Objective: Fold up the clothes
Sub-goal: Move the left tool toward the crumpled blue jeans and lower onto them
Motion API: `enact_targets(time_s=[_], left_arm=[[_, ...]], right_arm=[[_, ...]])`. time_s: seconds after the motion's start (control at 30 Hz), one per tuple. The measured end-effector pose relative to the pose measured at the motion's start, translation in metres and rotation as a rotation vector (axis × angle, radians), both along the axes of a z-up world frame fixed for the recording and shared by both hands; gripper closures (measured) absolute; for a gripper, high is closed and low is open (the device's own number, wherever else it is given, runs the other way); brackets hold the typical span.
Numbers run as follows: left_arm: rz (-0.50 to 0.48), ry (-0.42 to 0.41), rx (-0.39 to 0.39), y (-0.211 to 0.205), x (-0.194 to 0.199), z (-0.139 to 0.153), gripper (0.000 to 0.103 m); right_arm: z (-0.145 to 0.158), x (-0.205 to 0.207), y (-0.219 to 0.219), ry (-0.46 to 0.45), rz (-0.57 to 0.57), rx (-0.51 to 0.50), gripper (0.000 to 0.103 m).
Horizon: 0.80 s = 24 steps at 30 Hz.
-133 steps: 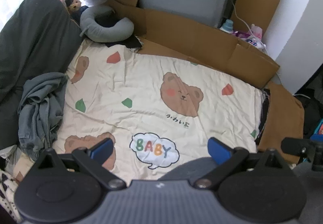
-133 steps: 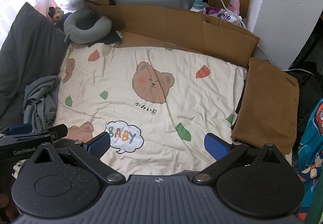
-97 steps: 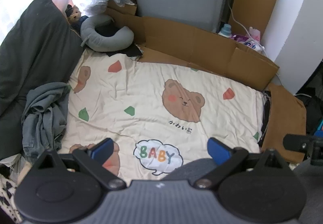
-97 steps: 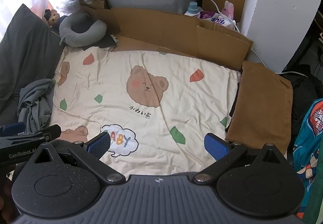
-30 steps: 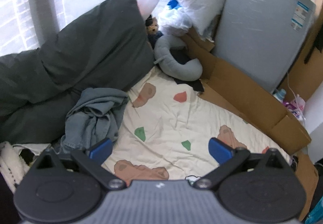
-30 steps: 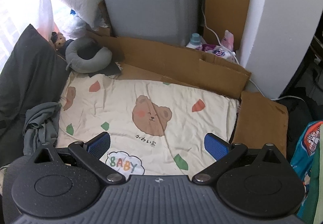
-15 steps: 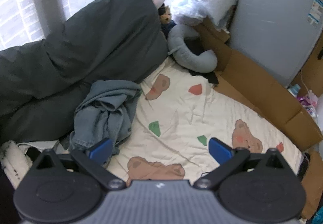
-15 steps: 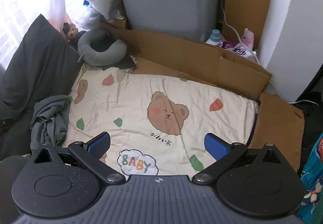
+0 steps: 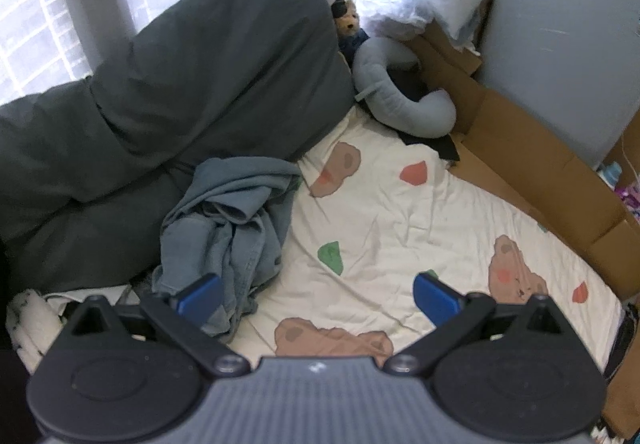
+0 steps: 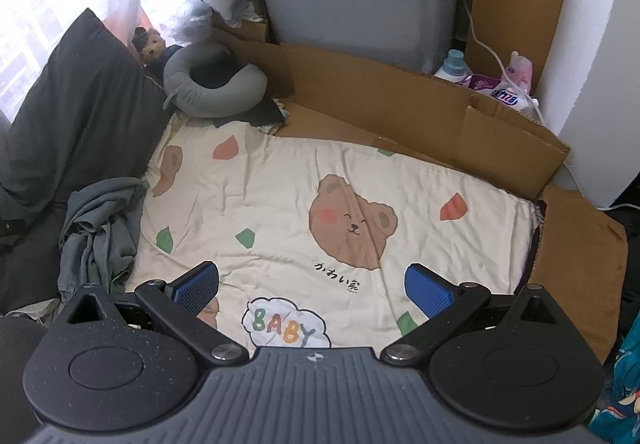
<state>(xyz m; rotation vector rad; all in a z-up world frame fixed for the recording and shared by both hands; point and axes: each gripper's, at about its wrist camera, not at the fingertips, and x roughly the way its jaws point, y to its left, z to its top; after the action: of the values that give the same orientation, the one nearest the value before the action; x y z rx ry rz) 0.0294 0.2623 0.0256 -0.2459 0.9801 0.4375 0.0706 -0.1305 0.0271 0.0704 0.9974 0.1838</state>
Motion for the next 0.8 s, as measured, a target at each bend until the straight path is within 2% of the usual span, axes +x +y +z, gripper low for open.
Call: enact_targets(time_s=[0.2,0.53,0.8], left_arm=[[-0.001,-0.011,-0.003,0.011,0.009,-0.009,0.001],[0.026,-0.007,0.012,0.033,0.019,-0.034,0.001],[0.118,-0.004,0.015,0.054,0.014,-0.066,0.001]], right_arm=[[-0.009,0.015,-0.002,0.008,-0.004,0.019,0.001],[-0.025,0.05,-0.001,0.043,0.085,0.009,0.001],[-0.042,0.078,0.007,0.023,0.166,-0.048,0.001]])
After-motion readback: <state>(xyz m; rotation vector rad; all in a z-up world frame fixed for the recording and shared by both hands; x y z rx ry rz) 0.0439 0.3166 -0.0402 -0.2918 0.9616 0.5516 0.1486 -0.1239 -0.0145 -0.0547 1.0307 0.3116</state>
